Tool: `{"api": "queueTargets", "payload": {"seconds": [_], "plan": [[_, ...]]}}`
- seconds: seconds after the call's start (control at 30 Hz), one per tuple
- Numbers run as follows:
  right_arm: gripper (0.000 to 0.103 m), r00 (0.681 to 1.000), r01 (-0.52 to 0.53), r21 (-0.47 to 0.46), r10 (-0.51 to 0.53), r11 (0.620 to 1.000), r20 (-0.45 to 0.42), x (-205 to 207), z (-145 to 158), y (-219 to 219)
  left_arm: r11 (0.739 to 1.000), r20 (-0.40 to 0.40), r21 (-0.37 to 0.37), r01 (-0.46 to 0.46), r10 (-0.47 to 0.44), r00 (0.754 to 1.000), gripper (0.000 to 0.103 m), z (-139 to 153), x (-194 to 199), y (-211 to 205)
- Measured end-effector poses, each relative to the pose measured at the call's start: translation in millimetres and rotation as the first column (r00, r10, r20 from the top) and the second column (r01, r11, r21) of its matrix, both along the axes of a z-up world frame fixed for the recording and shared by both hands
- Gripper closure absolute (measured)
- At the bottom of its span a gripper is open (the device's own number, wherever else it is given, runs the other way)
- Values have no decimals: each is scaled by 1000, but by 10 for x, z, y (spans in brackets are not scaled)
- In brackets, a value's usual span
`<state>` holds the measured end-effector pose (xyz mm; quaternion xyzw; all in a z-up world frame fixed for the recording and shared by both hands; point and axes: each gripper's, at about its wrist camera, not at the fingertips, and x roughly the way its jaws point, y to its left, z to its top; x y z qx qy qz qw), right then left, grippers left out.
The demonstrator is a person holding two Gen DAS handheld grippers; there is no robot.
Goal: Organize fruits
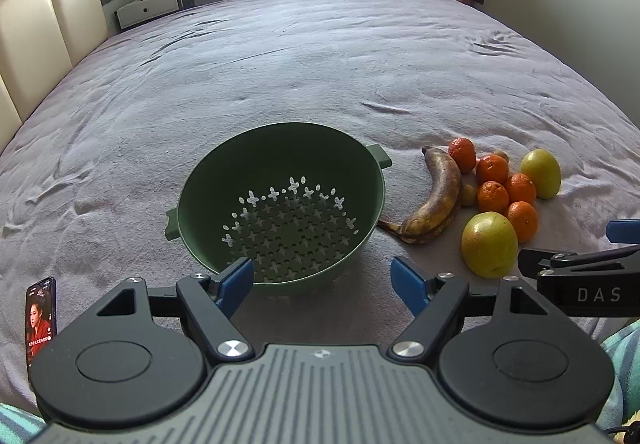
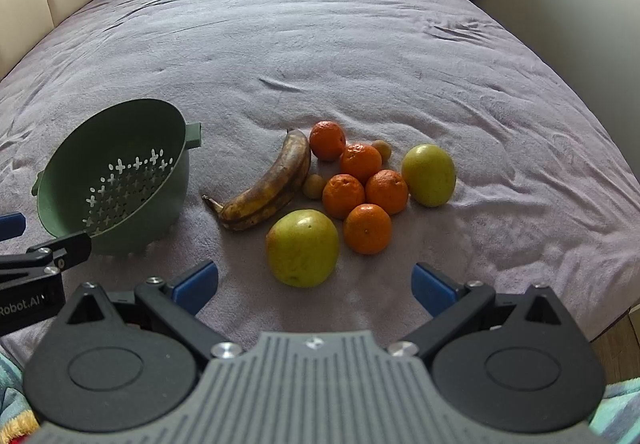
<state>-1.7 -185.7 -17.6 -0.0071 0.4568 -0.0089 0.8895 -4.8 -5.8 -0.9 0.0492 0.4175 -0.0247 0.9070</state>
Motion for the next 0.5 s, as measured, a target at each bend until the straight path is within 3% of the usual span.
{"api": "queueTargets", "payload": {"seconds": [0.5], "plan": [[4, 1000, 6, 14, -5, 1000, -13, 6, -14, -31, 1000, -6, -4, 15, -15, 1000, 12, 9, 8, -44]]}}
